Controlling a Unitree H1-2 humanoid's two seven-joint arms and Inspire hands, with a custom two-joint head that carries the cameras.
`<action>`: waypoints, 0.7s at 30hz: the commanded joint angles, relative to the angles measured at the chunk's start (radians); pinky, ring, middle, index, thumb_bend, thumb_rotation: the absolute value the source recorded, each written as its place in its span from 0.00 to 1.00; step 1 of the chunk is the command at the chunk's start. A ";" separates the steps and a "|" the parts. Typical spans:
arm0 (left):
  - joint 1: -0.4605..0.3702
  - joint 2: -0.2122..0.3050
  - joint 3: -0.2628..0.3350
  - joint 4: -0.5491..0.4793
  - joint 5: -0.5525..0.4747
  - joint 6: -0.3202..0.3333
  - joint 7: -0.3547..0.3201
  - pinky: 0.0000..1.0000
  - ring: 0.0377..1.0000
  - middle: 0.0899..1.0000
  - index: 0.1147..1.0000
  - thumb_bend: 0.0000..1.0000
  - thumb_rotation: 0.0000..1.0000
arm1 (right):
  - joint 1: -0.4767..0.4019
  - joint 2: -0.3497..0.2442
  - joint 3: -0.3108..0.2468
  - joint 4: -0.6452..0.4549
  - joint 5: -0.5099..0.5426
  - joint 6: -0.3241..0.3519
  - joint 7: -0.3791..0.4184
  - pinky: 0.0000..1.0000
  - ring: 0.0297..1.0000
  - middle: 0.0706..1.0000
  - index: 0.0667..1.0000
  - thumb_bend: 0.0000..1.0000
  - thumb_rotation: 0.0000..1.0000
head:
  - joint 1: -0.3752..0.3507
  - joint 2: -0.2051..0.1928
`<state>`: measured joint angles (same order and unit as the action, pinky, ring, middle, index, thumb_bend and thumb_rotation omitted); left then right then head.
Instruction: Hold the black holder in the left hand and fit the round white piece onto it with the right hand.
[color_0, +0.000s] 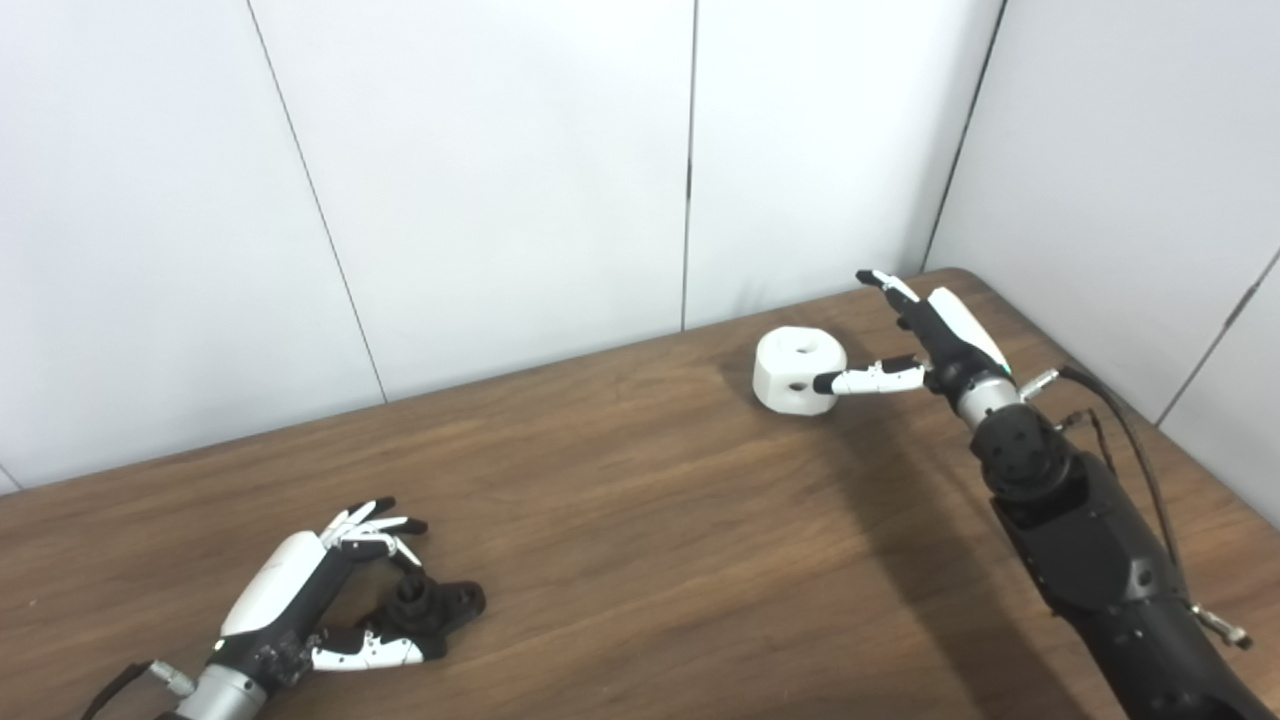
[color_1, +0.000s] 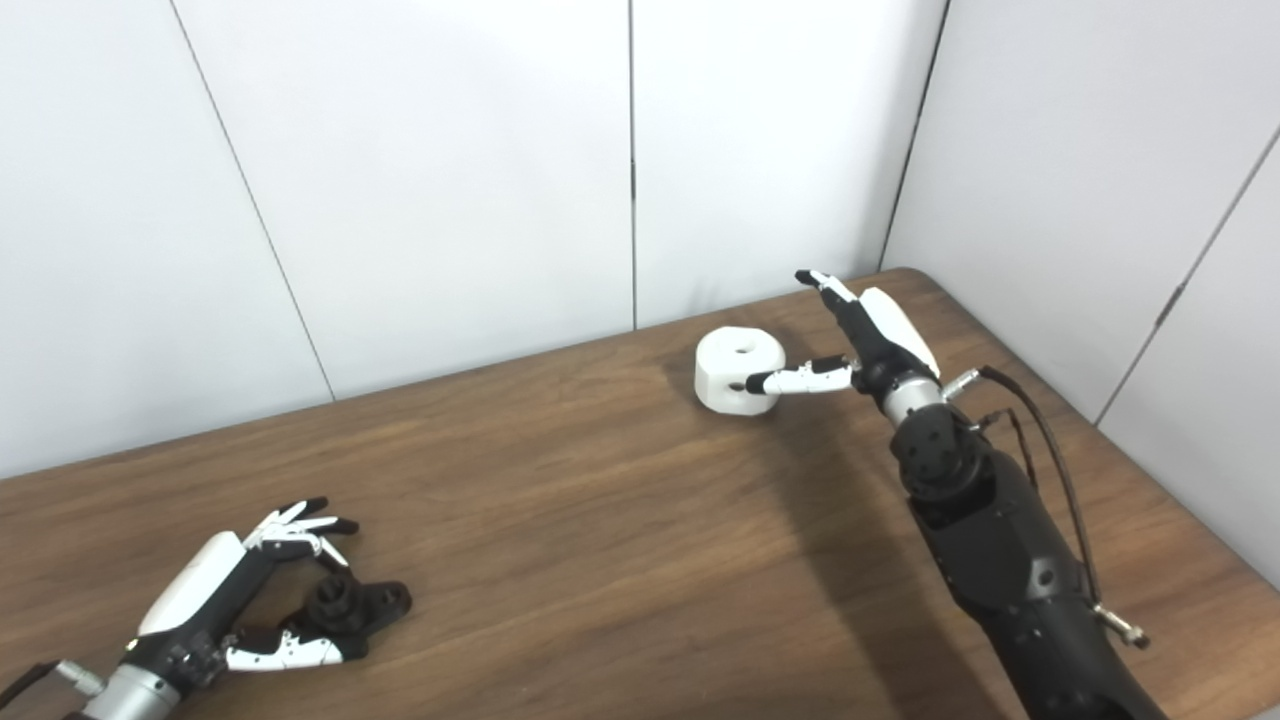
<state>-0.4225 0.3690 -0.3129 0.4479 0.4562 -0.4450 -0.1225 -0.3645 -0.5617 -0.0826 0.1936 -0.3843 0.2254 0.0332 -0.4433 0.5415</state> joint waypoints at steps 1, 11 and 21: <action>0.008 0.038 0.006 0.001 0.008 0.015 -0.018 1.00 0.96 0.80 0.42 0.52 0.04 | -0.054 -0.045 -0.003 0.001 -0.019 -0.056 -0.034 0.94 1.00 0.97 0.90 0.92 0.36 | -0.002 -0.002; 0.015 0.038 0.013 -0.010 -0.003 0.007 -0.027 1.00 0.95 0.80 0.42 0.52 0.04 | -0.085 -0.052 0.034 0.050 -0.039 -0.067 -0.025 0.94 1.00 0.95 0.88 0.95 0.34 | -0.003 -0.003; 0.022 0.047 0.016 -0.033 -0.010 0.005 -0.036 1.00 0.95 0.80 0.42 0.52 0.04 | -0.121 -0.067 0.079 0.115 -0.051 -0.068 0.010 0.91 1.00 0.95 0.85 1.00 0.37 | 0.001 -0.006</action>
<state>-0.4039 0.3806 -0.3014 0.4247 0.4345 -0.4443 -0.1417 -0.4365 -0.5852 -0.0010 0.3225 -0.4336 0.1864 0.0487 -0.4418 0.5338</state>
